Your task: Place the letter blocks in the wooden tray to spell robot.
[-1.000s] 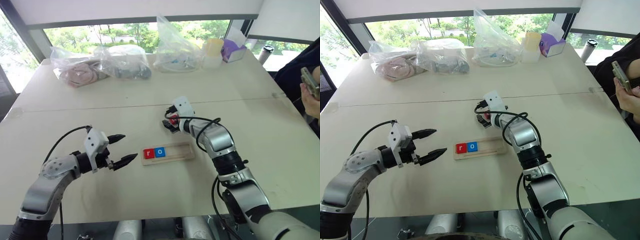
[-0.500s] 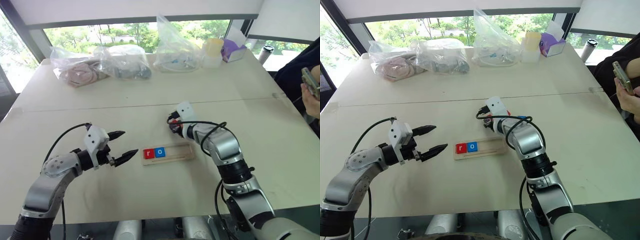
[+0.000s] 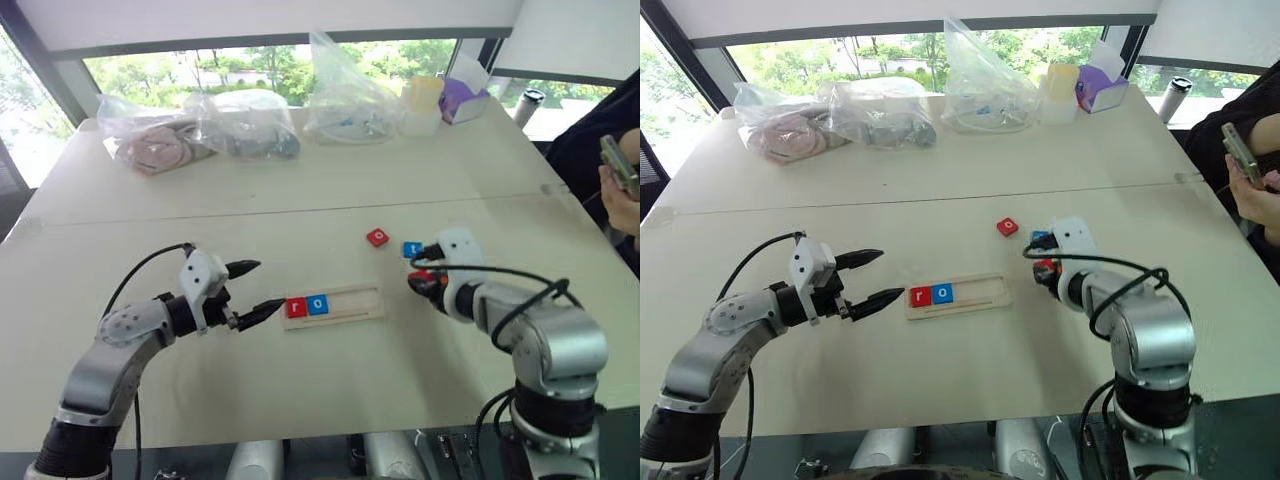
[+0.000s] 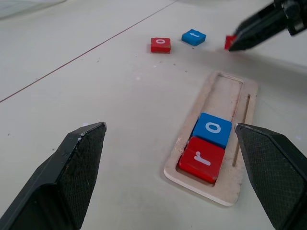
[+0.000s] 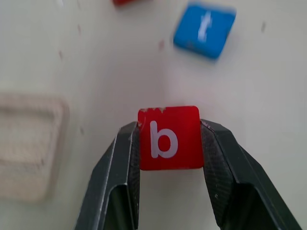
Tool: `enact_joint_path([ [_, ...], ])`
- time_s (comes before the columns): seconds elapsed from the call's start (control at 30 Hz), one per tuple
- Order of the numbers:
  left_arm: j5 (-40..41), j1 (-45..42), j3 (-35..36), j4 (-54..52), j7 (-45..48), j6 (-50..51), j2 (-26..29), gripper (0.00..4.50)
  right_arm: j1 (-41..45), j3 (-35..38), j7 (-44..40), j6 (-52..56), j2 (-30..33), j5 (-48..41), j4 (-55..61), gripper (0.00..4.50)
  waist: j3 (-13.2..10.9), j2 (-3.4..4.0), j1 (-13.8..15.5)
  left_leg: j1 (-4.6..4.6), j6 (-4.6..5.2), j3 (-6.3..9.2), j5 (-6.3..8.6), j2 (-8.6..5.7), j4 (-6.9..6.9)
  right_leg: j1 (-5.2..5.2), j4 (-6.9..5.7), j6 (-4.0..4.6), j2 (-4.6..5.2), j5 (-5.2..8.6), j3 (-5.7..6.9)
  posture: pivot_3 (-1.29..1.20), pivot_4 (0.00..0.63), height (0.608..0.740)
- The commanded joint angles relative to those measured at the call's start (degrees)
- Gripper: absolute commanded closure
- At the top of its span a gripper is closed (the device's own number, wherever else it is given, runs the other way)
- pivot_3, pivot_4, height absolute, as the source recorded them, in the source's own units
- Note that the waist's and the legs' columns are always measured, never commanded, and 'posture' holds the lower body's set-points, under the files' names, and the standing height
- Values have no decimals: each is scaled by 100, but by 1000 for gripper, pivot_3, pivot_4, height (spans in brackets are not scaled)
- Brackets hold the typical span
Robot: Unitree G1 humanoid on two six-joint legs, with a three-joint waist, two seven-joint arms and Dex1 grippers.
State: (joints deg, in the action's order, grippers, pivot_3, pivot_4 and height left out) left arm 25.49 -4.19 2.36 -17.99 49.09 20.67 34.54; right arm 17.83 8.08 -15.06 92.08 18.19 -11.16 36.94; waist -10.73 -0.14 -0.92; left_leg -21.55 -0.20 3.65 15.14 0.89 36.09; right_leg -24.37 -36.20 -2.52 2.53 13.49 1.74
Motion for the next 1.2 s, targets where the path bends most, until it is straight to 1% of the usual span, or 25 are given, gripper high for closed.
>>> enact_joint_path([
  [0.03, 0, -122, -11, -1, 75, -104, 6, 0, -144, 153, 300, 42, -261, 27, 284, 3315, 0, -1, 10, 0, 0, 0, 0, 0, 0, 0, 0, 0, 0, 0, 0, 0, 150, 740],
  [0.2, 3, -178, -2, 46, 135, -106, 48, 0, -275, 201, 527, 42, -611, -25, 325, 3315, 3, -4, 14, -2, 0, 0, 0, -1, 0, 0, 1, 1, 1, -1, -1, 0, 150, 740],
  [0.27, 7, -187, 3, 41, 156, -94, 76, 0, -259, 157, 509, 42, -576, -102, 357, 2283, 3, -4, 13, -2, 0, 0, 0, -1, 0, 0, 1, 2, 1, -1, -1, 0, 150, 740],
  [0.33, 20, -181, 23, 18, 184, -76, 117, 0, -200, 4, 310, 42, -264, -289, 451, 1395, 3, -4, 12, -1, 0, 1, 0, -1, -1, 0, 1, 1, 1, 0, -1, 0, 150, 740],
  [0.37, 33, -171, 37, 0, 195, -62, 135, 0, -142, -202, 52, -5, 168, -444, 543, 869, 2, -4, 11, -1, 0, 0, 0, -1, -1, 0, 2, 2, 1, 1, -1, 0, 150, 740],
  [0.4, 49, -159, 48, -22, 210, -43, 154, 0, -104, -375, -195, -136, 590, -568, 607, 494, 0, 0, 15, -2, 0, -1, 0, -2, 0, 0, 3, 3, 2, 1, -1, 0, 150, 740],
  [0.43, 61, -151, 49, -45, 224, -24, 172, 0, -72, -487, -446, -319, 982, -671, 615, 15, -6, 3, 26, -4, 0, -1, 0, -2, 2, 0, 4, 3, 4, 2, -1, 0, 150, 740],
  [0.53, 126, -79, 44, -148, 332, 27, 289, 0, -25, -603, -1441, -1324, 2098, -995, 410, 15, -13, -11, 23, -11, 0, -3, 0, -10, 5, 0, 13, -2, 13, 6, -1, 0, 150, 740],
  [0.57, 156, -40, 62, -205, 349, 60, 327, 0, -29, -630, -1973, -2021, 2554, -996, 199, 15, -17, -17, 22, -12, 0, -6, 0, -9, 2, -1, 15, -4, 13, 7, -1, 0, 150, 740],
  [0.63, 230, 55, 130, -318, 375, 126, 396, 0, -58, -632, -2781, -3067, 3143, -1014, -187, 15, -21, -21, 9, -11, 1, -8, 1, -6, 1, -2, 17, -5, 9, 8, -1, 0, 150, 740],
  [0.7, 282, 125, 172, -433, 323, 186, 435, 0, -114, -696, -3750, -4839, 3627, -767, -985, 15, -28, -32, 7, -8, 3, -11, 2, -3, -1, -2, 18, -7, 7, 9, -1, 0, 150, 740],
  [0.77, 293, 173, 199, -499, 275, 221, 456, 0, -123, -912, -4364, -6078, 3955, -467, -1613, 15, -31, -37, 13, -8, 3, -13, 2, -2, 0, -2, 18, -8, 5, 9, -1, 0, 150, 740],
  [0.8, 303, 222, 233, -533, 277, 224, 475, 0, -127, -999, -4553, -6374, 4050, -393, -1785, 15, -32, -39, 14, -8, 3, -13, 2, -2, 1, -2, 17, -8, 5, 9, -1, 0, 150, 740],
  [0.83, 310, 237, 252, -571, 248, 261, 474, 0, -52, -1159, -4922, -6757, 4111, -348, -2123, 15, -35, -44, 15, -8, 3, -14, 2, -2, 2, -2, 17, -8, 5, 9, -2, 0, 150, 740],
  [0.9, 332, 258, 285, -635, 208, 313, 473, 0, 182, -1428, -5419, -7344, 4038, -259, -2846, 15, -39, -51, 17, -6, 3, -14, 2, -1, 3, -1, 16, -7, 5, 8, -2, 0, 150, 740],
  [0.97, 334, 275, 318, -660, 189, 330, 492, 0, 366, -1657, -5683, -7863, 3913, -75, -3410, 15, -40, -51, 20, -7, 2, -15, 2, -1, 6, -1, 13, -6, 6, 6, -5, 0, 150, 740],
  [1.2, 388, 459, 462, -841, 123, 382, 544, 0, 691, -1911, -5996, -8617, 3463, 213, -4543, 15, -42, -48, 29, -3, 2, -16, 1, -1, 5, -1, 7, 11, 5, -7, -8, 0, 150, 740],
])
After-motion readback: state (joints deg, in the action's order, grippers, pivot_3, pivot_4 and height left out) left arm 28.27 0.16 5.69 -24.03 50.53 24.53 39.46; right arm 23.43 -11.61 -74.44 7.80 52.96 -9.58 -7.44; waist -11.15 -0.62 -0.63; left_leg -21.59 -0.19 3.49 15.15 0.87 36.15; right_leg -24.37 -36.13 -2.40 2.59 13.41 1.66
